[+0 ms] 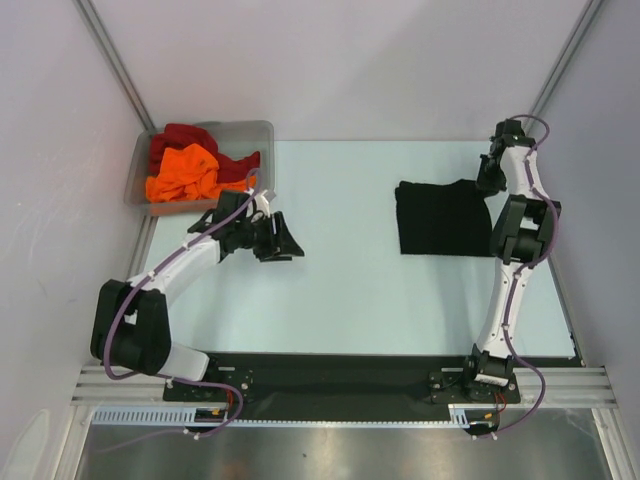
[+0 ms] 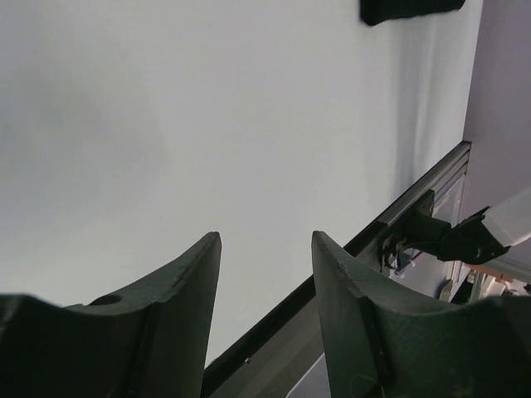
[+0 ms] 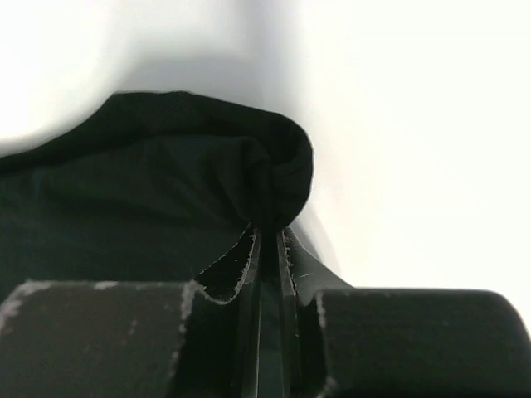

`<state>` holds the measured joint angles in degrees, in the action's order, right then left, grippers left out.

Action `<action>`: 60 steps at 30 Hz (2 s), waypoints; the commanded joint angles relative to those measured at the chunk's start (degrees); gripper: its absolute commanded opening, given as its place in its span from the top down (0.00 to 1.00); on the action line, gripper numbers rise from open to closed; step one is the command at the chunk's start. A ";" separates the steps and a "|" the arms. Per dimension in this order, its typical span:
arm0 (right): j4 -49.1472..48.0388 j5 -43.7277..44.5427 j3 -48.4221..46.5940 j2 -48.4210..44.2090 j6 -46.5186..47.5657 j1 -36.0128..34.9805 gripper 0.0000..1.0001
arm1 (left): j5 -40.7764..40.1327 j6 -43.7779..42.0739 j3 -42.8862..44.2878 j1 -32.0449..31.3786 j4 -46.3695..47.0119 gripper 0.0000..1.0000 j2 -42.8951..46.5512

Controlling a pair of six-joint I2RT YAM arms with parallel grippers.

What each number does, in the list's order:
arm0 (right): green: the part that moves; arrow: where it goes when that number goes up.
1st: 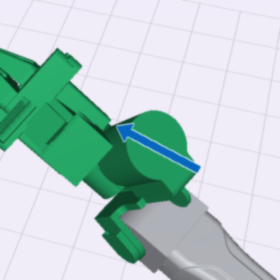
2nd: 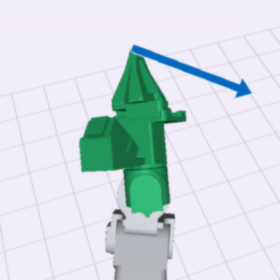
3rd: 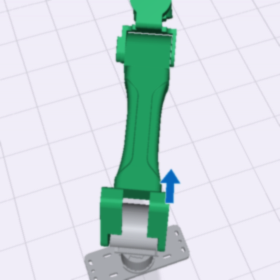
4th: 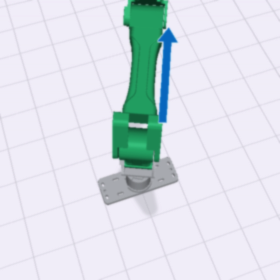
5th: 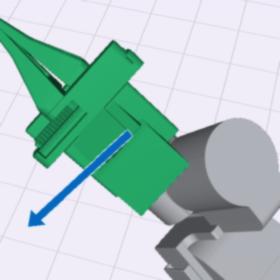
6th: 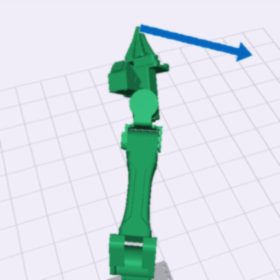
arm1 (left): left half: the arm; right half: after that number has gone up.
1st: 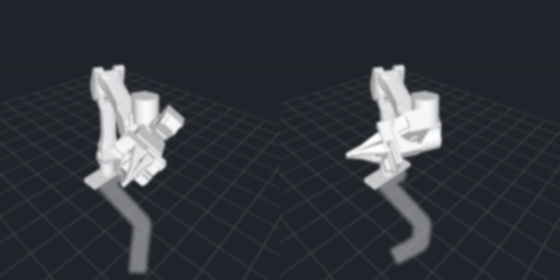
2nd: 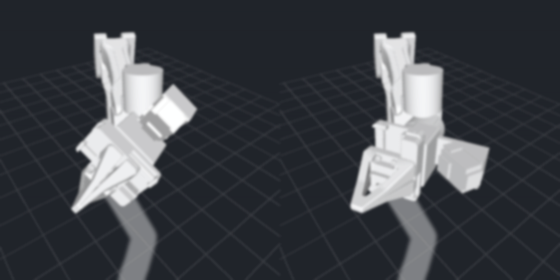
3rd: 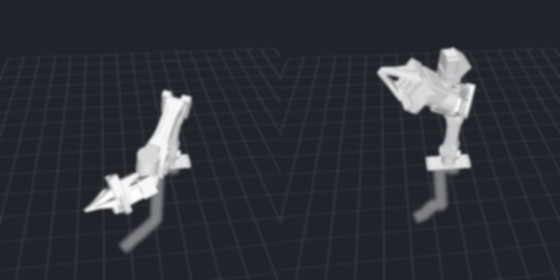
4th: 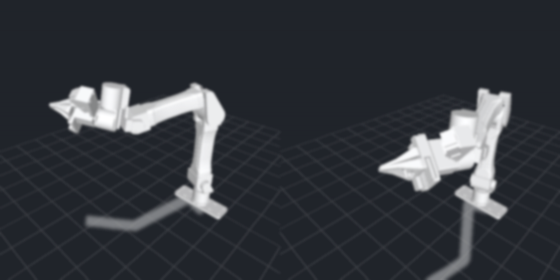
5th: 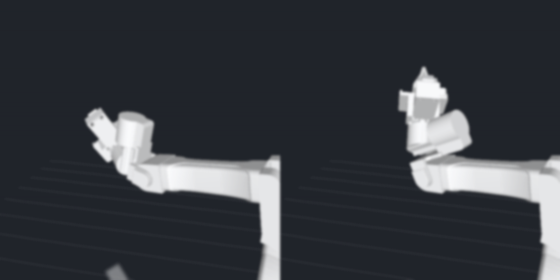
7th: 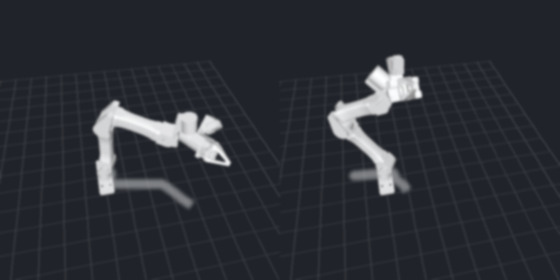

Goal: Fold and stack the t-shirts
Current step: Neatly place the folded tshirt to the corner

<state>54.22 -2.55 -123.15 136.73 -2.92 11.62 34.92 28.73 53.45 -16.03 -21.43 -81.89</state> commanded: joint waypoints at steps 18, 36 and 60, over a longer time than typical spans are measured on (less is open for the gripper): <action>-26.17 30.23 -14.22 11.01 8.72 0.33 1.00 | 1.56 -3.07 -3.97 0.91 3.24 0.47 -1.43; -26.79 33.39 -26.43 21.56 -12.71 2.36 1.00 | 0.77 1.32 -0.19 0.74 3.85 0.48 -6.35; -35.94 28.83 -30.91 27.63 -32.23 1.74 1.00 | -2.66 8.80 2.10 -4.09 7.46 0.49 -9.61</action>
<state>21.21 26.50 -151.13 162.52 -30.13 13.98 33.10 36.12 53.52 -19.53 -16.10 -91.57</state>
